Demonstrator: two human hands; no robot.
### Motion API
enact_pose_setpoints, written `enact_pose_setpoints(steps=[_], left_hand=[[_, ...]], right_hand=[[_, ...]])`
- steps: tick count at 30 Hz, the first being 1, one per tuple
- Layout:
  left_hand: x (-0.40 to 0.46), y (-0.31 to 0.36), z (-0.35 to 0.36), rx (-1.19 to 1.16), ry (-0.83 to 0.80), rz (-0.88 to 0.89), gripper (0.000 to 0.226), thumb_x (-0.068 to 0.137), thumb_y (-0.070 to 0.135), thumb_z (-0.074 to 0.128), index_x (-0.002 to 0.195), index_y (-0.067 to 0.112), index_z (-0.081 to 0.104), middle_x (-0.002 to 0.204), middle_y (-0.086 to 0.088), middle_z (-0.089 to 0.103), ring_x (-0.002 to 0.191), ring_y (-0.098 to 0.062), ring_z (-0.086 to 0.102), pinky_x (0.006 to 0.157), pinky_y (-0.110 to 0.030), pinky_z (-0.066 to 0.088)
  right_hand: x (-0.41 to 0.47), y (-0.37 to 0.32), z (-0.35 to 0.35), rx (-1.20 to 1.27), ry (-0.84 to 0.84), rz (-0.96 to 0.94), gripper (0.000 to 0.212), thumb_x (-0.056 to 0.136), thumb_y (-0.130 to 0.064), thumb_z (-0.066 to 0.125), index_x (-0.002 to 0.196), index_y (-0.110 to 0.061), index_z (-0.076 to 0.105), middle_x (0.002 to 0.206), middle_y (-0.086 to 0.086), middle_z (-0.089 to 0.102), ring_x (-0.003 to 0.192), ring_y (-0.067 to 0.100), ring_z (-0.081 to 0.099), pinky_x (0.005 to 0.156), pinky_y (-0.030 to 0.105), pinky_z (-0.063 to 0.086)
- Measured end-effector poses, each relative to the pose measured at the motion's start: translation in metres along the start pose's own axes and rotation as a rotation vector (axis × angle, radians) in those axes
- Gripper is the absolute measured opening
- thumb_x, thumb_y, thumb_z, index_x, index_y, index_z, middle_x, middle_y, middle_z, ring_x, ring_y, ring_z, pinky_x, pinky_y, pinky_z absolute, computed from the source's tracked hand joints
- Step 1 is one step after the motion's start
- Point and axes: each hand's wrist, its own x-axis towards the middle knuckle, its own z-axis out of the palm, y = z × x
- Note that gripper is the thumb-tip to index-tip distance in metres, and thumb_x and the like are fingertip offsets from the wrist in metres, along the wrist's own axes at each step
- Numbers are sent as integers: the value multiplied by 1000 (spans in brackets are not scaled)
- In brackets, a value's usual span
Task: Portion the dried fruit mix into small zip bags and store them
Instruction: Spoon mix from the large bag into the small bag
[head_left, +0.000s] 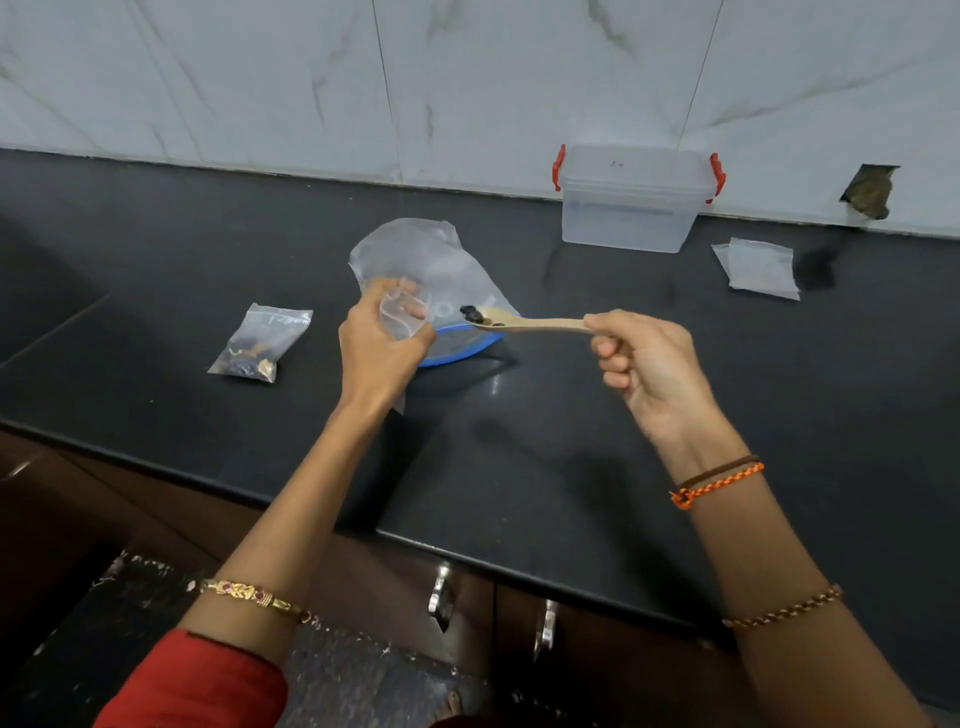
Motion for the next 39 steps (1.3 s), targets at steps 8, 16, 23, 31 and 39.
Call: enact_pose_setpoints(steps=[8,16,23,31,39], left_hand=[[-12,20,31,53,-129,180,31,71,14,62,102,9,60,86,10,59,84,-13,57,75,-10,41],[-23,35,43,19,-202,194,32,62,19,55,93,20,57,76,17,57,71,-26,60,63,-30,48],[-12,38,40,-135,-291,46,33,59,14,56,89,29,53,76,10,58,65,-8,52,55,-8,43],[-4,29,39,-236,-281,-51,31,66,12,61,94,23,56,84,8,57,86,-14,57,69,-24,48],[-10,22,48,-275,-268,-67,43,69,14,60,108,30,48,96,18,49,80,1,47,64,-15,44]], right_hand=[[-10,-51,-8,-152,-103,-81,21,83,-2,57,63,-8,58,37,-7,41,30,1,28,30,11,20],[-12,-44,10,-523,-127,-292,16,81,-5,61,66,-7,64,40,-6,48,32,2,37,34,13,29],[-5,-43,7,-1237,-254,-1343,17,82,-17,57,80,-11,72,58,4,66,48,21,58,42,29,46],[13,-46,-29,-881,-165,-1255,13,84,-17,61,88,-12,73,70,1,69,64,7,61,54,16,47],[49,13,-52,-391,284,-187,15,90,-8,55,79,-3,64,59,5,57,41,4,50,40,13,41]])
